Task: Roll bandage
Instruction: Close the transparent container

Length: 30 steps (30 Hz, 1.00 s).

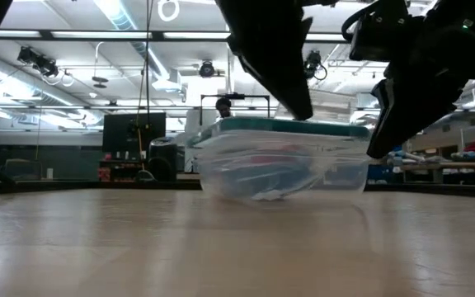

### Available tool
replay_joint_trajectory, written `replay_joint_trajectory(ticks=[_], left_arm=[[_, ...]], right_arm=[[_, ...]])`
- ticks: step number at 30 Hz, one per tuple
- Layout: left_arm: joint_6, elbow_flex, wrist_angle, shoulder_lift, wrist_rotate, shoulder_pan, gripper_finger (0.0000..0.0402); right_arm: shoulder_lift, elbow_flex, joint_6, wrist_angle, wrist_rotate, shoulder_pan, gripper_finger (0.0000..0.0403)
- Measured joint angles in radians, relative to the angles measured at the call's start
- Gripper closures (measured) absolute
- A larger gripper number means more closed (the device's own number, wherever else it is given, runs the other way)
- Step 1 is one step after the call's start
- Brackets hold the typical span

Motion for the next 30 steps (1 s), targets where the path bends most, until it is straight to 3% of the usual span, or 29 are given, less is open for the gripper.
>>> replay_joint_trajectory(ticks=[6, 30], left_arm=[[0.0, 0.0, 0.014, 0.0, 0.043, -0.001, 0.0266], [0.207, 0.01, 0.063, 0.001, -0.023, 0.013, 0.0263]], right_arm=[[0.0, 0.0, 0.0, 0.001, -0.001, -0.001, 0.0356], [-0.108, 0.0, 0.184, -0.172, 0.011, 0.083, 0.0356]])
